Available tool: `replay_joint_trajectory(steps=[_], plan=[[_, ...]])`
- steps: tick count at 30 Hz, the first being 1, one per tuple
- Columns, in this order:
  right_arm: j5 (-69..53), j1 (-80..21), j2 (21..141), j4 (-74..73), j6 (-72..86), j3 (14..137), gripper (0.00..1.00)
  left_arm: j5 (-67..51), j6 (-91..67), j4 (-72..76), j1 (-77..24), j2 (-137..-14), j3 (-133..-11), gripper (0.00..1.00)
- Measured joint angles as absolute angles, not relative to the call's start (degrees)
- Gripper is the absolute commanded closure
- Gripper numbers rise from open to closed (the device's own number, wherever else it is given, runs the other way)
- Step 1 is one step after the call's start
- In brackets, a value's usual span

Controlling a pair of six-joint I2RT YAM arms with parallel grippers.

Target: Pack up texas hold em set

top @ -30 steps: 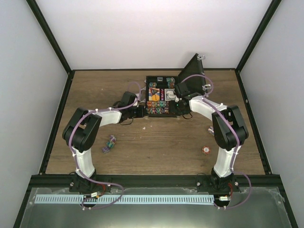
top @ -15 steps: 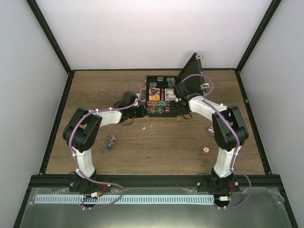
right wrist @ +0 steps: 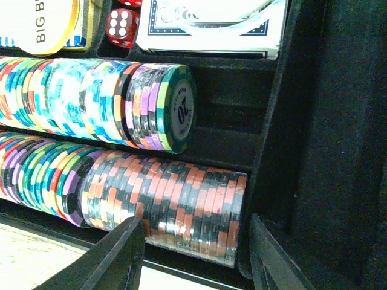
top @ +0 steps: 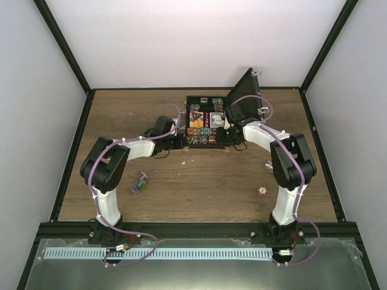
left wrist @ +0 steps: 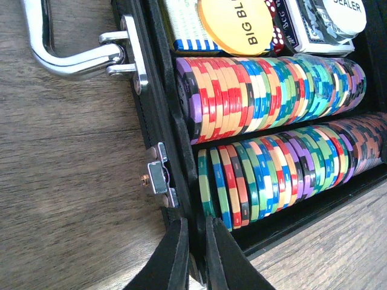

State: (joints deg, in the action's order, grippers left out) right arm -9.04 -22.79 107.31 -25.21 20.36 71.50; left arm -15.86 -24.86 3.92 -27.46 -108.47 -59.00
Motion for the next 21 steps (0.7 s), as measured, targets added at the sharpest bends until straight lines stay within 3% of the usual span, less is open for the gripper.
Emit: replay_joint_trajectory(steps=[16,21], plan=[[-9.69,-22.79,107.72,-24.91,20.16,71.66,0.53,-16.32,-23.75,4.03,-27.49,-108.55,-59.13,0.95],[-8.25,-23.20,107.92,-25.67,20.58,72.34,0.53,-15.49,-23.38,4.36,-27.62,-108.25,-58.85,0.80]])
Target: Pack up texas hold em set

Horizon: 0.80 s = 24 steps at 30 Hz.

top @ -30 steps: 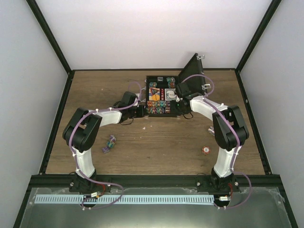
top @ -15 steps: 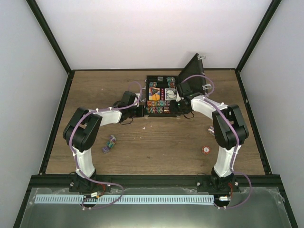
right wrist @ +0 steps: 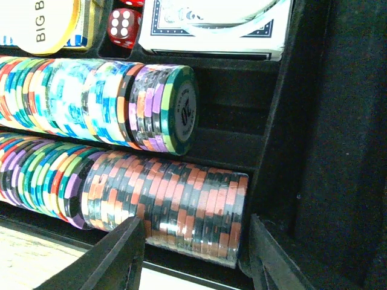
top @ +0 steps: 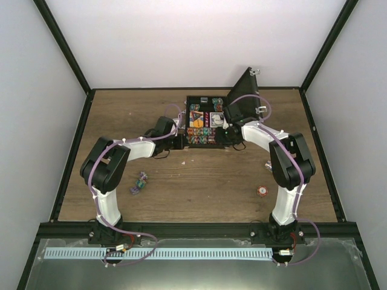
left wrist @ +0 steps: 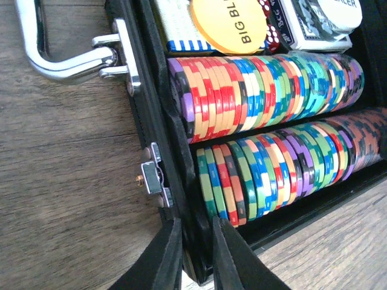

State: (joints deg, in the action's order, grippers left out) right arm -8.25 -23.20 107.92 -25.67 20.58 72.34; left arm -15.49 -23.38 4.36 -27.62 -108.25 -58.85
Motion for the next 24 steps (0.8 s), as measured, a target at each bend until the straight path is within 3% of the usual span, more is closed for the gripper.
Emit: replay_joint_trajectory(steps=[17,24], plan=[[-4.32,-25.32,108.14,-25.26,22.59,72.73,0.52,-16.03,-21.50,4.36,-27.35,-102.35,-57.95,0.34],[-4.32,-25.32,108.16,-25.26,22.83,72.75,0.52,-19.92,-23.44,7.18,-26.02,-106.74,-57.95,0.31]])
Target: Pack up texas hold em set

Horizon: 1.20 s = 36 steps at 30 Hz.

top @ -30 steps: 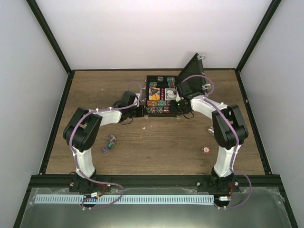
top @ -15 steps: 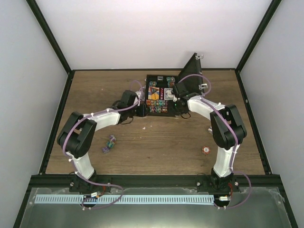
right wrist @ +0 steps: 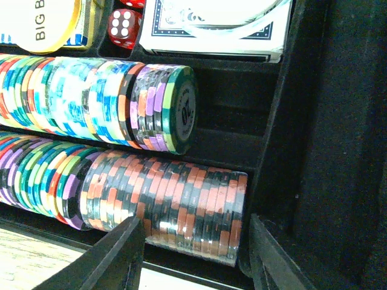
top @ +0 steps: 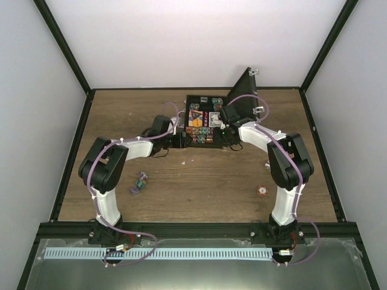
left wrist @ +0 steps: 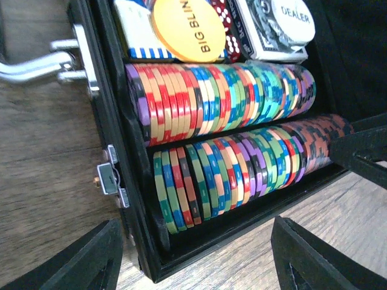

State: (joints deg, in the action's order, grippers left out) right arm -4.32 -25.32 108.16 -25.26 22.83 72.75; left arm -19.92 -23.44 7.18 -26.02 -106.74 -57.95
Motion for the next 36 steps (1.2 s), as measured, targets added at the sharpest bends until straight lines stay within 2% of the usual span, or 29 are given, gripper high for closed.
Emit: replay_joint_trajectory(steps=[9,31,34,36], plan=[[-4.99,-25.32,108.44,-25.26,23.03,73.06,0.53,-23.24,-23.66,8.58,-25.89,-111.42,-58.39,0.35],[-13.69,-24.56,111.81,-24.97,25.63,76.49,0.53,-26.35,-18.87,10.24,-24.99,-112.44,-58.43,0.35],[-13.34,-24.58,111.81,-25.02,25.78,76.49,0.52,-25.02,-18.33,9.78,-25.39,-112.22,-58.48,0.30],[-13.08,-24.60,111.81,-25.02,25.80,76.49,0.50,-23.86,-17.80,9.28,-25.89,-111.90,-58.50,0.23]])
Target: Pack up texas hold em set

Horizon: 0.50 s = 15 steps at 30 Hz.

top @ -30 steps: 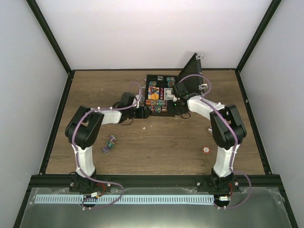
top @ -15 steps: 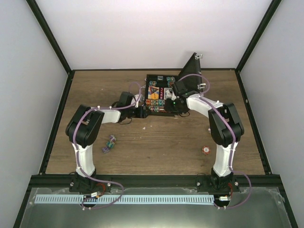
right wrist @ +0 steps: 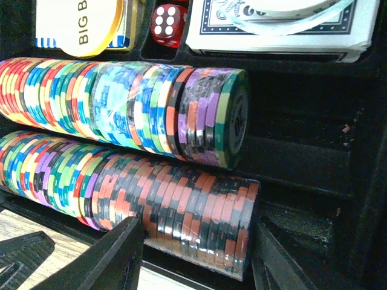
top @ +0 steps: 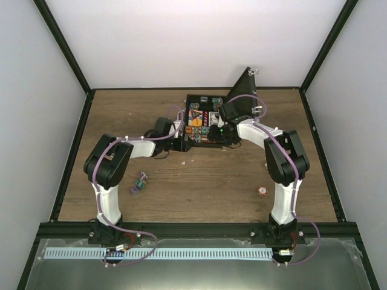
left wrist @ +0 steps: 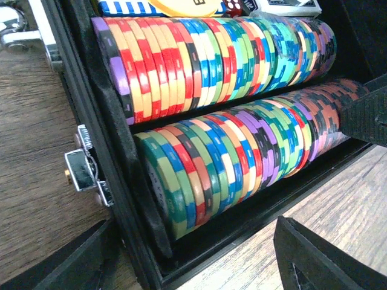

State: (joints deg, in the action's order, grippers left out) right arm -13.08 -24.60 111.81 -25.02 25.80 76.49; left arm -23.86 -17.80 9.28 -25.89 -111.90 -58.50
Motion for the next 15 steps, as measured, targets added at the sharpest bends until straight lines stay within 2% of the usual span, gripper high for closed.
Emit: replay_joint_trajectory(steps=[7,12,15], plan=[[-10.15,-25.89,111.50,-25.21,25.56,76.44,0.38,-20.16,-17.06,6.07,-27.57,-107.02,-58.15,0.00],[-7.22,-26.63,111.02,-26.11,25.17,76.42,0.32,-17.23,-17.10,5.26,-25.54,-98.06,-56.45,0.00],[-6.31,-26.85,110.43,-26.94,24.93,75.99,0.31,-15.29,-17.17,4.82,-23.14,-92.73,-55.24,0.00]])
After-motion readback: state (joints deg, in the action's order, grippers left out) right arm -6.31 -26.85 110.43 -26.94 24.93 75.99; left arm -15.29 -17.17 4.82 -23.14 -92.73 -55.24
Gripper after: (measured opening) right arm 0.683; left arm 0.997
